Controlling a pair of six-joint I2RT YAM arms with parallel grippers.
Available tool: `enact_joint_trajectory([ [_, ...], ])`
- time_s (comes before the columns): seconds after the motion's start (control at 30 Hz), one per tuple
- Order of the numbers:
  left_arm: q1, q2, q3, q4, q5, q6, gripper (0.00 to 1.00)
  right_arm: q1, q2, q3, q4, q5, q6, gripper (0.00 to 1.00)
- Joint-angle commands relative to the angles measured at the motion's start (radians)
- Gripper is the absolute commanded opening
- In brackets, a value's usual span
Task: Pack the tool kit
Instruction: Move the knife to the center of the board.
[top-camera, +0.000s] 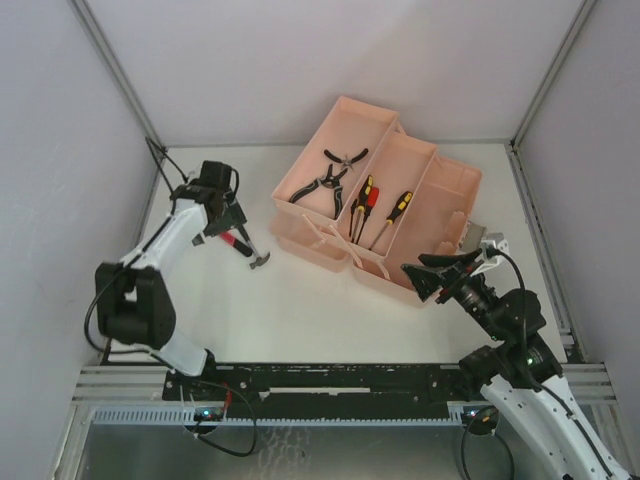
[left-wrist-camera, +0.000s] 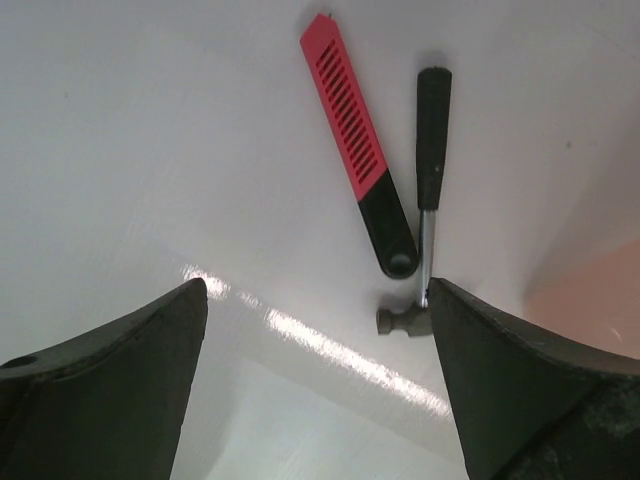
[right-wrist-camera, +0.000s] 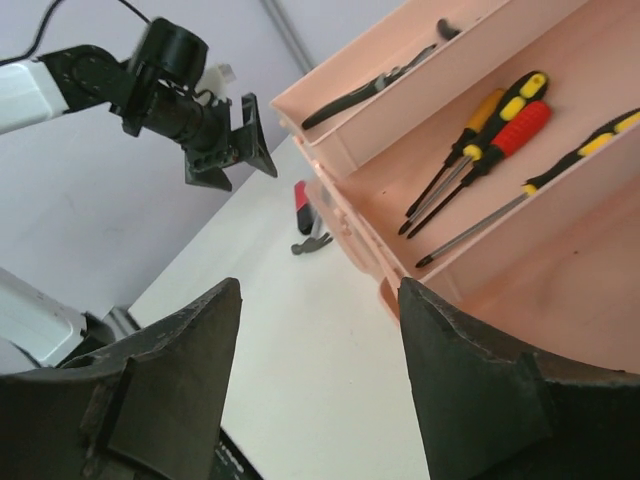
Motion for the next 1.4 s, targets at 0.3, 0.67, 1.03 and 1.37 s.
enact_joint_trajectory([
  [0.3, 0.074, 0.33, 0.267, -0.084, -0.045, -0.066, 0.86, -0.007, -0.046, 0.03, -0.043, 0.251, 0.003, 0.71],
  [0.67, 0.159, 0.441, 0.281, -0.022, 0.144, -0.102, 0.78, -0.007, -0.027, 0.03, -0.108, 0.36, 0.076, 0.81],
  [1.03, 0.158, 0.499, 0.321, -0.034, 0.182, -0.145, 0.76, -0.008, -0.082, 0.03, -0.163, 0.375, 0.104, 0.82],
  [1.37, 0.157, 0.554, 0.364, -0.087, 0.137, -0.089, 0.71, -0.009, -0.052, 0.03, -0.159, 0.428, 0.115, 0.82],
])
